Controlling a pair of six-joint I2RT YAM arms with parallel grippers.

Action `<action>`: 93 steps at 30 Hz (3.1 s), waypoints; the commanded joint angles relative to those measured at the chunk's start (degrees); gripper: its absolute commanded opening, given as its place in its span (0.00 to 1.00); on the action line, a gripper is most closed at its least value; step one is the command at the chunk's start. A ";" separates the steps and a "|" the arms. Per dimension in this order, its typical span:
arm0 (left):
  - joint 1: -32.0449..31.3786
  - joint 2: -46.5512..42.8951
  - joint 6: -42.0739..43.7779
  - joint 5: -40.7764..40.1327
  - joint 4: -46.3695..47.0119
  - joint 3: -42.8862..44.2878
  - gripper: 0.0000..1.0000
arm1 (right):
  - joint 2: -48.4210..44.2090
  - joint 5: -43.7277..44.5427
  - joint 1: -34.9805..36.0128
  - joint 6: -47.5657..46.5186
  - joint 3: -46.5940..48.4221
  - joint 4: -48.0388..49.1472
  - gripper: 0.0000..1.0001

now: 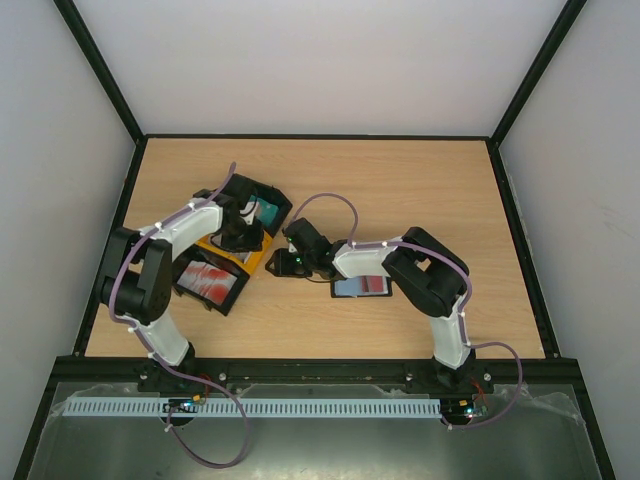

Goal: Put the credit cards into the card holder
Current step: Pick up the credit card from the storage box.

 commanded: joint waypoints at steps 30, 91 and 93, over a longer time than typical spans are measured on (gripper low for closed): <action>-0.23 -7.02 1.51 -2.51 -5.73 0.40 0.07 | -0.14 2.41 0.25 -0.80 0.22 -3.91 0.40; -8.43 -36.91 -36.09 27.59 49.88 -10.65 0.34 | -48.82 -6.28 -9.19 23.18 -20.92 33.04 0.02; -8.39 -36.70 -36.01 27.63 49.40 -10.70 0.29 | -48.55 -6.03 -9.19 23.33 -21.11 32.96 0.02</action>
